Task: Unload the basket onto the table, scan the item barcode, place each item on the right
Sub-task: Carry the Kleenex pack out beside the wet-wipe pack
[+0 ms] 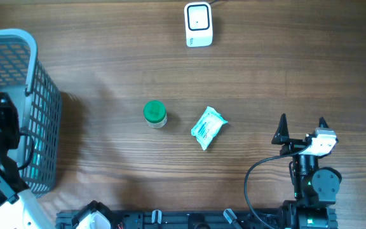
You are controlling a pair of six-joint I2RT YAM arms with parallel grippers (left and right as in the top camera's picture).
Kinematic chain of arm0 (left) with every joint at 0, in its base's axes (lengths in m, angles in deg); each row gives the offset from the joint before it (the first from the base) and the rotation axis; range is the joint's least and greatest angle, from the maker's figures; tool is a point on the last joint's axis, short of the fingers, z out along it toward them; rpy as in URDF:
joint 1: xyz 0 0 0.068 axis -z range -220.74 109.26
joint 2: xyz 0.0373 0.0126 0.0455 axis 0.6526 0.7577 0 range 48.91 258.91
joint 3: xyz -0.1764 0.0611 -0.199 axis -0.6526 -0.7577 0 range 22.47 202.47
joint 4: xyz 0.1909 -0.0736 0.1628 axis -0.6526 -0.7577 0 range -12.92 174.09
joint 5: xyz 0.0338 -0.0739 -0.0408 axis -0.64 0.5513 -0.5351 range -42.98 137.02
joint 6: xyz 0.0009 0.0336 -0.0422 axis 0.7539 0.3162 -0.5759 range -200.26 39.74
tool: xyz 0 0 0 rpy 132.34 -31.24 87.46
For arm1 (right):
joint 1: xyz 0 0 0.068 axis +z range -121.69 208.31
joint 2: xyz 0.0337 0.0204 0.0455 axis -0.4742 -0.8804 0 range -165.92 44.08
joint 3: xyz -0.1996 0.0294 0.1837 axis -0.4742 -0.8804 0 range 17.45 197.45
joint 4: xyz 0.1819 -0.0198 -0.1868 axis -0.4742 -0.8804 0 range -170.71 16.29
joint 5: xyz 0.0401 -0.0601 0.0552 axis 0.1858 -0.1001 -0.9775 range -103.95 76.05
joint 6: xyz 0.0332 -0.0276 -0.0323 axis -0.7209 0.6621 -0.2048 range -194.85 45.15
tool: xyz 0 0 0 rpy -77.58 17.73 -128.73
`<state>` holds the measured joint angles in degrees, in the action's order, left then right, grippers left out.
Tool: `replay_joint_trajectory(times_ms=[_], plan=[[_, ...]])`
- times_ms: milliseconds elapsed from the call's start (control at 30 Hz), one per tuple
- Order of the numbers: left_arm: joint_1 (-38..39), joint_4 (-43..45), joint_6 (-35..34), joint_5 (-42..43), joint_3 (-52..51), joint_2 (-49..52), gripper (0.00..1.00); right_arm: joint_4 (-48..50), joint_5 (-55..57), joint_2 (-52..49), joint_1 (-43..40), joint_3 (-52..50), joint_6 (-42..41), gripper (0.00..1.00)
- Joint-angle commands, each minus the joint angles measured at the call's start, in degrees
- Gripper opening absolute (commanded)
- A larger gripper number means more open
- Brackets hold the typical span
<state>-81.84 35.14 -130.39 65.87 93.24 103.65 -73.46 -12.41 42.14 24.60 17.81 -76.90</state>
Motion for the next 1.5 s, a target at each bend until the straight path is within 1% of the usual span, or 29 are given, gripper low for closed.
replay_joint_trajectory(times_ms=[0,133,167,300,400,500,567,633,700,800,867,933,967,1100,1300,1467], plan=[[2.4,1.4,-0.1,1.3,0.3,-0.4,0.04,0.2,-0.5,0.2,-0.3,0.0,0.6,1.00],[6.5,3.2,-0.1,8.6,0.3,-0.4,0.04,0.2,-0.5,0.2,-0.3,0.0,0.5,1.00],[8.6,2.9,-0.1,10.0,0.3,-0.4,0.04,0.2,-0.5,0.2,-0.3,0.0,0.5,1.00],[18.5,-0.8,0.0,9.9,0.3,-0.1,0.04,0.2,-0.5,0.2,-0.3,0.0,0.5,1.00],[27.9,-1.8,0.7,7.8,0.3,1.0,0.04,0.2,-0.5,0.2,-0.3,0.0,0.5,1.00],[40.7,-1.9,0.7,1.4,0.3,3.1,0.04,0.2,-0.5,0.2,-0.3,0.0,0.5,1.00],[49.6,-1.9,0.6,-2.9,0.3,5.7,0.04,0.2,-0.5,0.2,-0.3,0.0,0.5,1.00],[55.5,-1.9,0.6,-4.6,0.3,8.0,0.04,0.2,-0.5,0.2,-0.3,0.0,0.5,1.00],[63.2,-1.9,0.3,-6.8,0.3,11.7,0.04,0.2,-0.5,0.2,-0.3,0.0,0.5,1.00],[71.9,-1.1,-0.1,-10.8,0.3,17.5,0.04,0.2,-0.5,0.2,-0.3,0.0,0.5,1.00],[76.3,0.8,0.0,-11.9,0.3,21.8,0.04,0.2,-0.5,0.2,-0.3,0.0,0.5,1.00],[80.0,4.3,0.0,-11.9,0.3,26.8,0.04,0.2,-0.5,0.2,-0.3,0.0,0.5,1.00],[82.5,7.7,0.4,-11.9,0.3,30.6,0.04,0.2,-0.5,0.2,-0.3,0.0,0.5,1.00],[87.0,15.8,0.4,-11.7,0.3,39.3,0.04,0.2,-0.5,0.2,-0.3,0.0,0.5,1.00],[91.6,26.4,0.4,-6.7,0.3,50.6,0.04,0.2,-0.5,0.2,-0.3,0.0,0.5,1.00],[92.7,27.8,0.4,-6.7,0.3,55.1,0.04,0.2,-0.5,0.2,-0.3,0.0,0.6,1.00]])
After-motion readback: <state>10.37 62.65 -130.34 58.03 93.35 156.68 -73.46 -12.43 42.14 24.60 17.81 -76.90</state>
